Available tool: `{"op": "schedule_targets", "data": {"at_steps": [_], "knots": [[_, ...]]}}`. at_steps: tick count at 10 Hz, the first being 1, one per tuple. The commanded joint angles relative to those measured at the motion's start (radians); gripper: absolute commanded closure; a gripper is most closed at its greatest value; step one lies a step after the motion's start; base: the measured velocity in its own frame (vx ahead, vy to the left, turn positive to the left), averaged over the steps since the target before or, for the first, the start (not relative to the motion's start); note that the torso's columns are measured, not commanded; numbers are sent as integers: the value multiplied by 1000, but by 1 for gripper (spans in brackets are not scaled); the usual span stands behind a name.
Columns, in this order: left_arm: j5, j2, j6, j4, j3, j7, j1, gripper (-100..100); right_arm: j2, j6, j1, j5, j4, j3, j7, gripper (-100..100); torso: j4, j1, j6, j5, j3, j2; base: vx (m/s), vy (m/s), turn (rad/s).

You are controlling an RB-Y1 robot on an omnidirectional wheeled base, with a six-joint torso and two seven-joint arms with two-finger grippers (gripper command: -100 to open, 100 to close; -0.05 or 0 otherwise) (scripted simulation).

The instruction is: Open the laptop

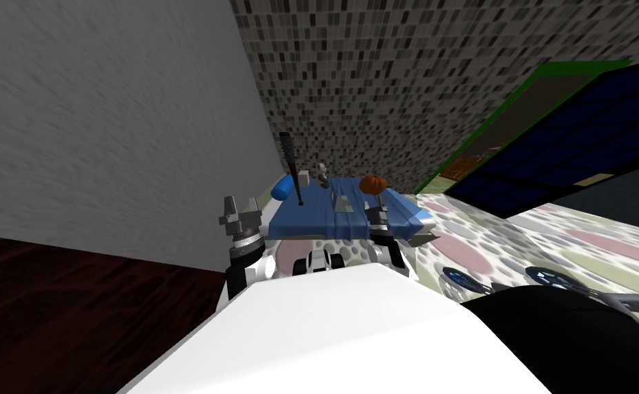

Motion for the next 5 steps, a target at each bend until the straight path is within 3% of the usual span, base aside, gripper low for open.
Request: {"op": "schedule_targets", "data": {"at_steps": [1,3,4,5], "knots": [[0,0,0,0,0,0,0,0,-14,-19,-8,-27,57,-16,-67,-100,0,0,-1,0,0,0,-22,10,59],[0,0,0,0,0,0,0,0,-25,-33,-18,-52,105,-33,-121,-100,0,0,-1,0,0,0,-26,6,108],[0,0,0,0,0,0,0,0,-36,-47,-30,-79,151,-50,-155,-100,0,0,0,0,0,0,-28,10,157],[0,0,0,0,0,0,0,0,-36,-47,-30,-79,155,-50,-179,-100,0,0,-1,0,0,0,-24,7,77]]}}
